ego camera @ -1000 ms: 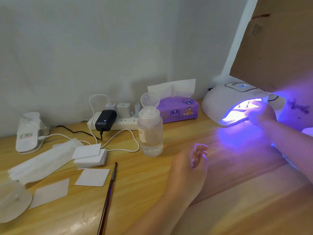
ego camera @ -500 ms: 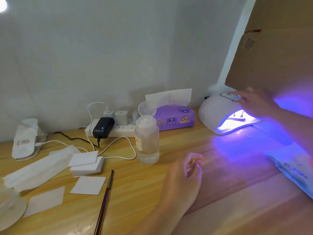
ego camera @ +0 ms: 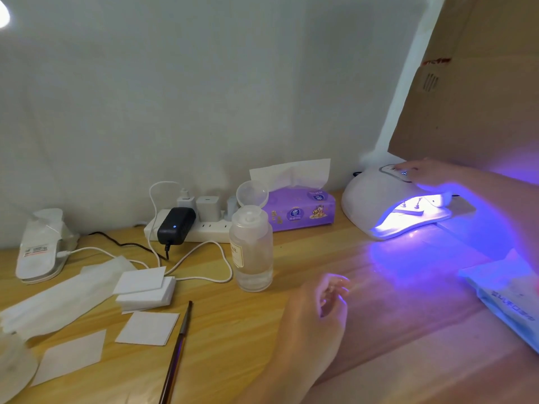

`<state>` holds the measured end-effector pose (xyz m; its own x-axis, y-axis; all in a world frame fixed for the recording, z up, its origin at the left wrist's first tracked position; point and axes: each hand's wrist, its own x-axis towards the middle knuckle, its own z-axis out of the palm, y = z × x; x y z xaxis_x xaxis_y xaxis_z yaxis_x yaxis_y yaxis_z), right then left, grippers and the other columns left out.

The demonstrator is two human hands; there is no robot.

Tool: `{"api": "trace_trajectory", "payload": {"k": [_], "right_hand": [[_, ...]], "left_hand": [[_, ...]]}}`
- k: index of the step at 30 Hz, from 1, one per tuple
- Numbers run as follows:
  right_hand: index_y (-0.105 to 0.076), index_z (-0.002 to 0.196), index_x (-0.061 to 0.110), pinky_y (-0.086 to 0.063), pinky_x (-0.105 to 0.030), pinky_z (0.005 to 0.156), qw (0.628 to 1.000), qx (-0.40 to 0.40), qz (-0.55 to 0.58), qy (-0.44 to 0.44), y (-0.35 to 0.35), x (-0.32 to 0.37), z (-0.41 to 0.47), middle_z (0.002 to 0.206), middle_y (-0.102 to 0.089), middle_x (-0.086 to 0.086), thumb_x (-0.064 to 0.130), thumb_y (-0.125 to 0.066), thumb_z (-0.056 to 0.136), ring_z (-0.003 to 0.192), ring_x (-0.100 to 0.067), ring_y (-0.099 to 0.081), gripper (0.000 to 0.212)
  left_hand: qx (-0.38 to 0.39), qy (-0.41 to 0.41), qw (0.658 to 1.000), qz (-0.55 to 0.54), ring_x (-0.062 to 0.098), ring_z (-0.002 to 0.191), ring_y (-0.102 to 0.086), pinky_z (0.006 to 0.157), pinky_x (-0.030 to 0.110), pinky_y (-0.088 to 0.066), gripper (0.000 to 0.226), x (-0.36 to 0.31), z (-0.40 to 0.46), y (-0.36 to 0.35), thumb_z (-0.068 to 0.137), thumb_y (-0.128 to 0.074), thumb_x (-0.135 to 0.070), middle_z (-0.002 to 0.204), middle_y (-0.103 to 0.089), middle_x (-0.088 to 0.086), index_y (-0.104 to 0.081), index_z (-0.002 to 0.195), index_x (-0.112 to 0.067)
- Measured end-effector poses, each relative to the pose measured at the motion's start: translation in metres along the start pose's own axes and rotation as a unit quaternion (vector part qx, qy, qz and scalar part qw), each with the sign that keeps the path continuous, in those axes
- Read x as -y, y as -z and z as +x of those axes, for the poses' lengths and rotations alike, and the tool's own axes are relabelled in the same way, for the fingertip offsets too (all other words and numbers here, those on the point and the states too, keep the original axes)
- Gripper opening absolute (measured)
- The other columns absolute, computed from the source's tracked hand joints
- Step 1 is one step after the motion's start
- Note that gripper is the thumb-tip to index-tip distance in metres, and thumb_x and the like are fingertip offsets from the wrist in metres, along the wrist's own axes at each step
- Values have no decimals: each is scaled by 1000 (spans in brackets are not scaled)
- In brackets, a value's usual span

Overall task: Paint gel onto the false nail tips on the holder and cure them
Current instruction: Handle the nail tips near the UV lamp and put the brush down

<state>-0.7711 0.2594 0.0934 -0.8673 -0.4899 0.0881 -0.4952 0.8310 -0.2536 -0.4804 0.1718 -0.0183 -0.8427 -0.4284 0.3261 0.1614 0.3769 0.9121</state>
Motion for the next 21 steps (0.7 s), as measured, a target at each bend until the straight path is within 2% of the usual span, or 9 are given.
{"api": "trace_trajectory", "payload": {"k": [3,7,11,15,18,20,21], "right_hand": [[-33,140,1,-29,-26,99,998,64,27,-4,4,8,2,141,-38,-22,-4,-37,95,131,-31,-34,45],[-38,138,2,-31,-26,99,998,50,38,-8,3,5,5,140,-40,-20,-2,-40,93,130,-30,-36,44],[-34,141,15,-29,-29,101,1000,-3,-10,-9,-6,-2,3,144,-34,-18,10,-37,98,132,-30,-32,44],[-28,144,24,-30,-39,101,998,-2,-60,-30,-10,0,-10,143,-32,-21,18,-35,97,129,-37,-33,48],[-27,144,22,-37,-37,94,994,-112,-12,-16,-12,6,-29,128,-48,-22,18,-36,96,121,-36,-42,49],[-39,137,17,-36,-33,82,973,-214,87,23,-20,17,-48,101,-58,-17,17,-39,95,104,-32,-52,41],[-46,130,16,-34,-29,76,954,-262,141,36,-23,27,-58,90,-57,-12,18,-40,95,93,-27,-53,36]], "left_hand": [[2,-1,1000,-3,-9,78,-55,70,5,-41,38,0,0,1,85,-46,5,81,-62,-18,-58,83,-32],[2,1,1000,-3,-10,81,-56,71,4,-40,38,1,0,0,85,-46,5,83,-62,-16,-58,84,-32],[1,11,1000,-8,-11,78,-56,68,4,-40,42,2,1,0,86,-46,5,80,-62,-18,-56,81,-36],[-3,20,1000,-17,-9,71,-55,57,5,-36,42,2,2,1,87,-45,4,77,-60,-19,-55,80,-36],[-12,19,999,-31,-9,67,-54,54,6,-34,40,0,2,2,87,-45,4,76,-60,-18,-56,80,-34],[-25,9,998,-54,-8,65,-55,53,6,-34,38,-2,1,3,87,-47,4,74,-61,-16,-58,80,-33],[-38,3,997,-65,-6,62,-54,52,6,-34,38,-4,0,3,87,-48,3,70,-61,-16,-59,79,-32]]}}
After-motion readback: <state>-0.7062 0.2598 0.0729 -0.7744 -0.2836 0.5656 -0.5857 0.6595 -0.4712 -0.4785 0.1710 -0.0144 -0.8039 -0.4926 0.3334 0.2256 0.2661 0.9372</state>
